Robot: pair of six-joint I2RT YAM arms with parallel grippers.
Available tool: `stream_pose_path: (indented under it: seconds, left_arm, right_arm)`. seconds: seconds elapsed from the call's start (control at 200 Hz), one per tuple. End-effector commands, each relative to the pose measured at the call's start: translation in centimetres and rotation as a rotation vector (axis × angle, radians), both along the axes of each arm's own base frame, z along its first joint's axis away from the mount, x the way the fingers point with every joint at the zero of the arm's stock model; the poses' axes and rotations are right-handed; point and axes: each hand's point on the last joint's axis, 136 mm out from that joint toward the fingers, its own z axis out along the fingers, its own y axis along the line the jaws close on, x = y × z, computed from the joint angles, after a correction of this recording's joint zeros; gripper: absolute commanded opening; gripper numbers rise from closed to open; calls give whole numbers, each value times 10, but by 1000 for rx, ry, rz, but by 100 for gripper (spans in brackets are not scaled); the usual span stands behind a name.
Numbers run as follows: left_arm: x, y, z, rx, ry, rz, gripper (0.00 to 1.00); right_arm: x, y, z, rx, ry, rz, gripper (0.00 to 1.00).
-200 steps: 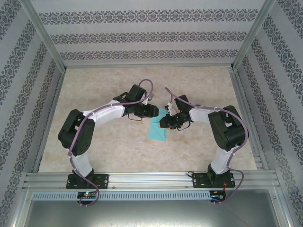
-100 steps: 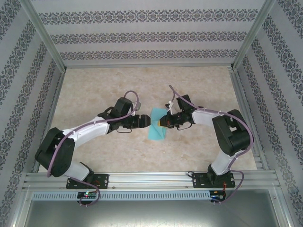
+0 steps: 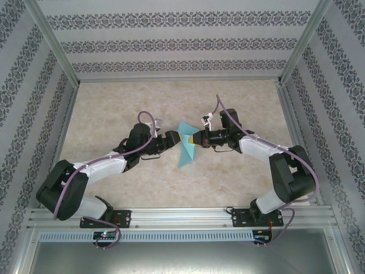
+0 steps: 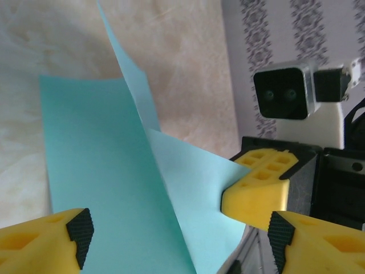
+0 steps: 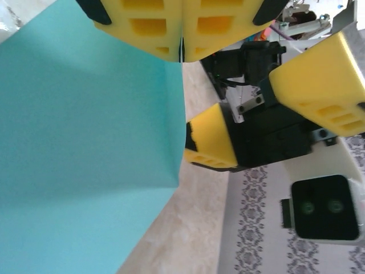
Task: Fold a paper plane with a square sheet of paper (pick it up from the middle)
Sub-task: Turn over the paper at the center of the table.
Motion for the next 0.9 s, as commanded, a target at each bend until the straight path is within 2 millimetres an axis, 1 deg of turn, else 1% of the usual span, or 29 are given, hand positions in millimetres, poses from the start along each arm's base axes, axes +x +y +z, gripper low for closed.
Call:
stream_pose_path:
  seconds: [0.0,0.09,0.155,0.315,0.49,0.57,0.649,0.839,0.894]
  left_arm:
    - [12,-2,34,-138,-73,32,85]
    - [15,-8,48,-201,-96,15,85]
    - [17,-13,55,-232,-96,-4,85]
    - [17,-26,62,-273,-95,-46,85]
    - [16,-41,61,-317,-44,-98,85]
    - [17,-43,63,-338,-36,-100,84]
    - [17,-43,69,-346,-50,-103,83]
    - [14,-45,78,-323,-74,-128,81]
    - [13,-46,77,-317,-68,-137,81]
  right_arm:
    - [-2,1,23,67,-22,10,0]
    - [-3,2,31,89,-29,13,0]
    - [-3,2,35,98,-34,13,0]
    - [-2,2,44,117,-46,10,0]
    - [-2,3,49,131,-54,9,0]
    - [-2,3,47,131,-52,8,0]
    - [-2,1,45,129,-51,2,0]
    - [1,-4,33,111,-26,-25,0]
    - [1,-4,30,108,-20,-29,0]
